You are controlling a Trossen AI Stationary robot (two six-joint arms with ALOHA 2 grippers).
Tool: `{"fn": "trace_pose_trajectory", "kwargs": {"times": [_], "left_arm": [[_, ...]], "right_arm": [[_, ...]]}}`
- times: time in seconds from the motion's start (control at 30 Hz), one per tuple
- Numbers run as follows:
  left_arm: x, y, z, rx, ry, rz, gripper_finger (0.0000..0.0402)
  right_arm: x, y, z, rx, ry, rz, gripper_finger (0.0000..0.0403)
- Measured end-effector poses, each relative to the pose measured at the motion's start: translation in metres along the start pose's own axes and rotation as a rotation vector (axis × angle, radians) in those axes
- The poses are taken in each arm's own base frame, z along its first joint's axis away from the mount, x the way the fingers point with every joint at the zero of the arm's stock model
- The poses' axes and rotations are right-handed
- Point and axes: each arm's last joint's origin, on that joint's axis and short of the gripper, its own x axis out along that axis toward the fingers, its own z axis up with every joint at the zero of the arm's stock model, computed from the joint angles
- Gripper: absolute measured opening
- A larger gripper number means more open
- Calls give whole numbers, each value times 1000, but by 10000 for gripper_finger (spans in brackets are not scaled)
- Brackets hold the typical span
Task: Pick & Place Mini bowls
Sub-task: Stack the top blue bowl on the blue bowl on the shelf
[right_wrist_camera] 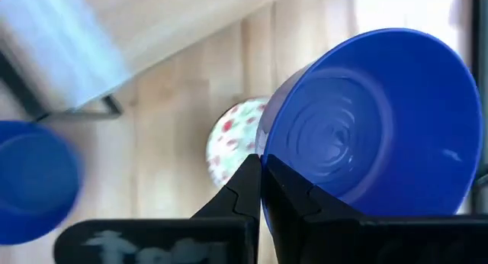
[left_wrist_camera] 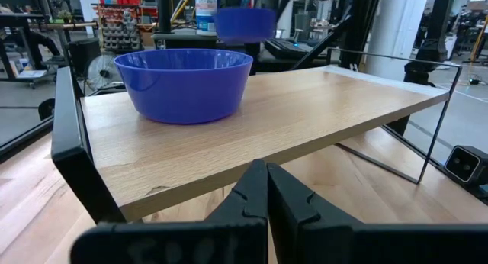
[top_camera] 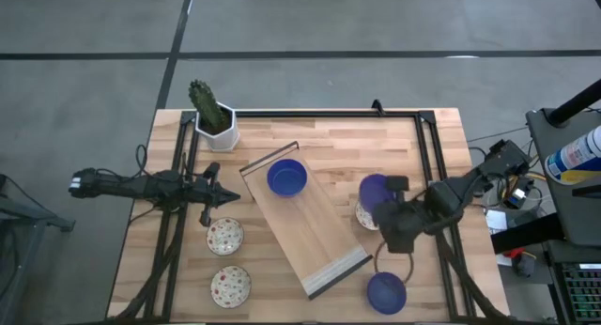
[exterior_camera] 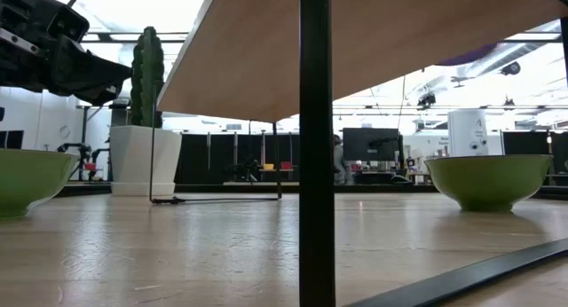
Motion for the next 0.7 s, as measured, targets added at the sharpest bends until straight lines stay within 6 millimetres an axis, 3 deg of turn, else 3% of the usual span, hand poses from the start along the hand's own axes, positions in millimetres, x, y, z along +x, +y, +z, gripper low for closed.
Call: {"fn": "trace_pose_trajectory", "kwargs": {"times": [0.23,0.5,0.7], "left_arm": [[0,0,0,0,1,0,0],[0,0,0,0,1,0,0],[0,0,0,0,0,0,0]], "right_arm": [[0,-13,32,-225,-33,-50,11],[16,-12,77,-487,-27,-82,11],[14,-14,110,-619,-74,-83,11]]}}
